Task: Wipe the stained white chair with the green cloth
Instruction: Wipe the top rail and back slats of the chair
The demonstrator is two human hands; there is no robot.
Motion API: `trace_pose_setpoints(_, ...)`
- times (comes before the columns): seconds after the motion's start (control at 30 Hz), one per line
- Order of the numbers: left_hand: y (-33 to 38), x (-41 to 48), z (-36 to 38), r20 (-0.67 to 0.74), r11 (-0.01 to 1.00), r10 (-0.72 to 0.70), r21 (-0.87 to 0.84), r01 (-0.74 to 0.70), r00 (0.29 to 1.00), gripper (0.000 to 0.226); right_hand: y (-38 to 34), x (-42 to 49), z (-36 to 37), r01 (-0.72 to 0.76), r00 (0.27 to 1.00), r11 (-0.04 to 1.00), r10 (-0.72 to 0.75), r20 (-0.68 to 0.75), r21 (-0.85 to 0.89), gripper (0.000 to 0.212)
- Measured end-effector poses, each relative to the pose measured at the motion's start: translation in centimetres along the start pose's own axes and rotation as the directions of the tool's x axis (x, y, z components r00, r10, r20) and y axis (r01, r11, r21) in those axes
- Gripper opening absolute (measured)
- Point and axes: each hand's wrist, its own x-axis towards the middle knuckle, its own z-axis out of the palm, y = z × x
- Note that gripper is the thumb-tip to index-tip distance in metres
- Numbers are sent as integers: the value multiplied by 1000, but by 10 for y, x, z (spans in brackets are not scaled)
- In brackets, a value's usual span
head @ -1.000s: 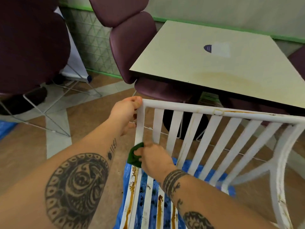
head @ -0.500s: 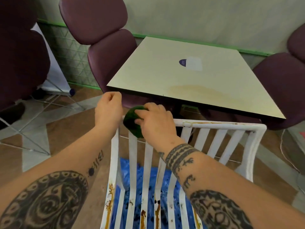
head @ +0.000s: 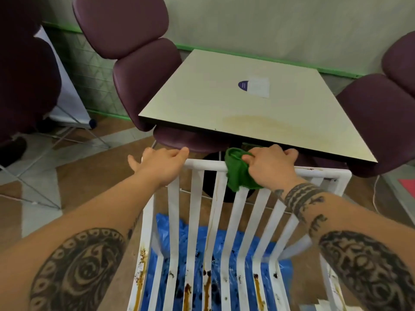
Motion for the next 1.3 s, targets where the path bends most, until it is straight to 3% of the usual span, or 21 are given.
trace_pose_setpoints(0.1,10,0,-6,-4,994,-94,57,94,996,59,2,9,-3,-7,999,999,9,-41,36,30)
trace_pose_setpoints(0.23,29,-1,1,-127,997,56,61,-48,990,49,-28,-9,9,257,965,953,-245,-88,163,27)
trace_pose_setpoints(0.33,32,-4,17,-130,994,110,39,-105,985,54,-33,-16,31,367,928,925,-359,-94,93,47)
trace_pose_setpoints(0.4,27,-6,21,-182,989,143,54,-135,973,57,-31,-15,37,405,908,912,-392,-148,69,48)
trace_pose_setpoints(0.5,25,-6,21,-162,990,136,69,-126,977,64,-22,-9,35,451,887,892,-448,-115,7,43)
trace_pose_setpoints(0.7,28,-3,17,-97,984,126,137,-112,987,65,12,-6,28,372,912,927,-376,-166,-57,37)
trace_pose_setpoints(0.8,32,0,14,-52,983,87,166,-77,995,65,5,10,17,273,958,961,-277,-78,-50,36)
trace_pose_setpoints(0.9,37,5,8,22,983,-9,182,5,1000,63,2,28,3,123,987,976,-139,80,182,39)
trace_pose_setpoints(0.97,44,7,7,-9,988,-9,155,10,1000,55,12,31,-4,48,997,890,-71,33,453,43)
trace_pose_setpoints(1.03,57,8,13,-93,996,61,66,-55,994,43,20,21,-6,87,996,836,-87,-26,541,40)
trace_pose_setpoints(1.07,63,9,18,-115,996,91,0,-92,989,38,22,15,-3,153,987,852,-158,-34,501,35)
trace_pose_setpoints(1.17,75,9,32,-140,988,110,-96,-124,984,40,24,-2,19,396,918,904,-384,-100,159,27)
trace_pose_setpoints(1.3,72,4,46,-194,986,146,107,-127,970,51,17,-1,37,335,915,941,-336,-225,-43,32)
